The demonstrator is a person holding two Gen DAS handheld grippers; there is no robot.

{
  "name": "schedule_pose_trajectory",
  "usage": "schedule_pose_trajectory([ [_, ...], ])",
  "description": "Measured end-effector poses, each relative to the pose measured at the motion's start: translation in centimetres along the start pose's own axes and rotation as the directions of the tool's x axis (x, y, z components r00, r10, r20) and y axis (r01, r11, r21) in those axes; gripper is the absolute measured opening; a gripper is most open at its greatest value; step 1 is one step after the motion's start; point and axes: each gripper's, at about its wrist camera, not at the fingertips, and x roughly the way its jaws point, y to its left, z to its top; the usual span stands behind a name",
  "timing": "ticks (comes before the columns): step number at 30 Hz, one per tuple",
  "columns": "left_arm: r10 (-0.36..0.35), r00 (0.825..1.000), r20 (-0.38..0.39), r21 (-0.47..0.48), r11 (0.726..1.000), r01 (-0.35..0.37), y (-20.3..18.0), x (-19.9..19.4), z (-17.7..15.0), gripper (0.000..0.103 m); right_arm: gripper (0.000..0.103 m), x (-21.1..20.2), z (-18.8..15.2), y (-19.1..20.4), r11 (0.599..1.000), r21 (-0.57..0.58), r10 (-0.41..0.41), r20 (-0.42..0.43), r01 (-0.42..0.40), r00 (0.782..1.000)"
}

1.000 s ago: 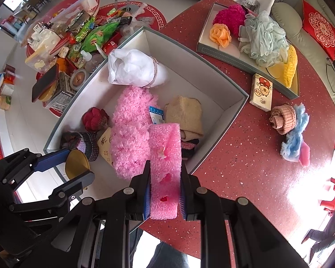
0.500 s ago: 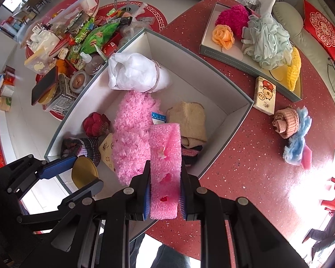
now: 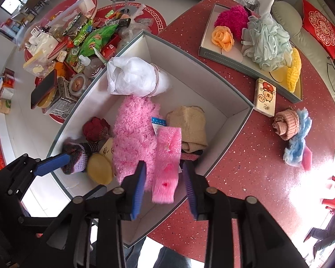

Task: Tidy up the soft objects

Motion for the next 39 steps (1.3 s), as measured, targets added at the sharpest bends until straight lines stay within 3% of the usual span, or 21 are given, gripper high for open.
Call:
schedule_pose_trajectory([
  [2,0.0,1.0,-0.008,-0.016,1.0,0.0,0.2,0.1,0.0,0.088,0.065,-0.1,0.0,-0.1,1.0,0.001,0.0,0.006,0.0,1.0],
  [6,0.019,1.0,-0.021,-0.03,0.999,-0.019,0.4,0.3,0.1,0.089,0.081,-0.2,-0.1,-0.1,1.0,0.004,0.007,0.006,-0.007,1.0],
  [7,0.026,0.999,-0.024,-0.031,0.999,-0.027,0.4,0.4,0.1,0.103,0.081,-0.2,-0.2,-0.1,1.0,0.004,0.008,0.007,-0.008,1.0],
  [10,0.058,0.997,-0.043,-0.04,0.997,-0.06,0.5,0.6,0.1,0.103,0.088,-0.1,-0.2,-0.1,1.0,0.005,0.021,-0.001,-0.021,1.0],
  [12,0.063,0.997,-0.041,-0.049,0.997,-0.065,0.7,0.6,0.1,0.103,0.103,-0.1,-0.3,-0.2,1.0,0.011,0.029,0.008,-0.03,1.0],
  [24,0.063,0.997,-0.039,-0.046,0.997,-0.064,0.7,0.2,0.2,0.103,0.103,-0.6,-1.0,-1.6,0.997,0.067,0.032,0.032,-0.034,0.999],
  [39,0.092,0.994,-0.055,0.091,0.992,-0.087,-4.0,0.2,0.7,0.103,0.103,-0.9,-4.7,-7.0,0.973,0.219,0.06,0.045,-0.068,0.997],
])
